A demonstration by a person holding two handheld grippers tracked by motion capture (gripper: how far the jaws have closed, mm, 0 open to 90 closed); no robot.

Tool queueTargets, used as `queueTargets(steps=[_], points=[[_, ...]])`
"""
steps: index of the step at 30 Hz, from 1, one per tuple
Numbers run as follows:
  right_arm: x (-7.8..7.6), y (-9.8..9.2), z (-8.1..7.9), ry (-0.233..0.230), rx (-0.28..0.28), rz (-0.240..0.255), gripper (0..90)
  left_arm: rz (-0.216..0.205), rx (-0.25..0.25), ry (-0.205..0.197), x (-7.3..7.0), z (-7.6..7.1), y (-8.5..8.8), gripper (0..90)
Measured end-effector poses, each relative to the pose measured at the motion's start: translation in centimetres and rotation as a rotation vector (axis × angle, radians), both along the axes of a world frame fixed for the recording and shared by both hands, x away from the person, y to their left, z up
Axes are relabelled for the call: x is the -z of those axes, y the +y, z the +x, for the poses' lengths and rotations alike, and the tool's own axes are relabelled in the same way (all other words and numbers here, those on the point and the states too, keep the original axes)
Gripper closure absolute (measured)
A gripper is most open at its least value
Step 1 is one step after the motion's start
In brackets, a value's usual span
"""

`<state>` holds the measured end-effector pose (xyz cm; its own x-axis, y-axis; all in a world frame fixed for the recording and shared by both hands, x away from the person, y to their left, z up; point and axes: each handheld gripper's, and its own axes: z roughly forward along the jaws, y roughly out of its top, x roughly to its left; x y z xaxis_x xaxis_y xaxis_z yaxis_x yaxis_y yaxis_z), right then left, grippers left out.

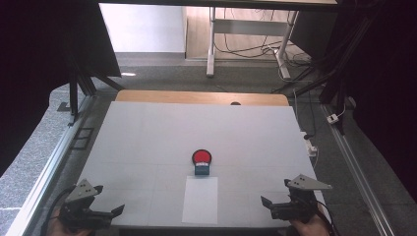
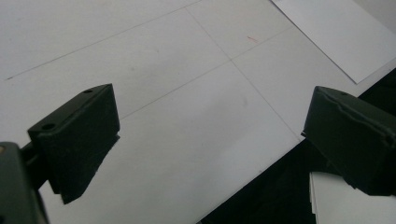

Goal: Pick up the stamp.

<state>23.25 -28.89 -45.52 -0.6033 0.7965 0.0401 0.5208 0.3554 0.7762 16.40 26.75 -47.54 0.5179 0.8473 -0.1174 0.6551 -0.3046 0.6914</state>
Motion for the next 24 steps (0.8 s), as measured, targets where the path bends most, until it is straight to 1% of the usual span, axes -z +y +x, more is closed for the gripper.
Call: queueTargets(steps=[3, 7, 11, 12, 15, 17, 24], points=[[0.05, 0.1, 0.07, 0.0, -0.001, -0.003, 0.0, -0.011, -0.004, 0.007, 0.02, 0.07, 0.16, 3.0], [0.05, 0.09, 0.08, 0.004, -0.004, -0.003, 0.0, -0.012, -0.01, 0.013, 0.05, 0.11, 0.18, 1.2], [0.09, 0.1, 0.13, 0.01, -0.013, 0.004, 0.0, -0.013, -0.007, 0.034, 0.11, 0.26, 0.15, 1.1], [0.1, 0.14, 0.12, 0.01, -0.025, 0.0, 0.0, -0.014, -0.007, 0.038, 0.11, 0.29, 0.12, 1.1], [0.1, 0.27, 0.07, 0.01, -0.038, -0.009, 0.0, -0.001, -0.015, 0.042, 0.13, 0.32, 0.02, 1.0], [0.13, 0.29, 0.08, 0.008, -0.044, -0.01, 0.0, 0.01, -0.015, 0.036, 0.13, 0.31, -0.05, 0.8], [0.12, 0.35, 0.08, 0.017, -0.06, -0.013, 0.0, 0.025, -0.015, 0.037, 0.11, 0.3, -0.18, 0.0]])
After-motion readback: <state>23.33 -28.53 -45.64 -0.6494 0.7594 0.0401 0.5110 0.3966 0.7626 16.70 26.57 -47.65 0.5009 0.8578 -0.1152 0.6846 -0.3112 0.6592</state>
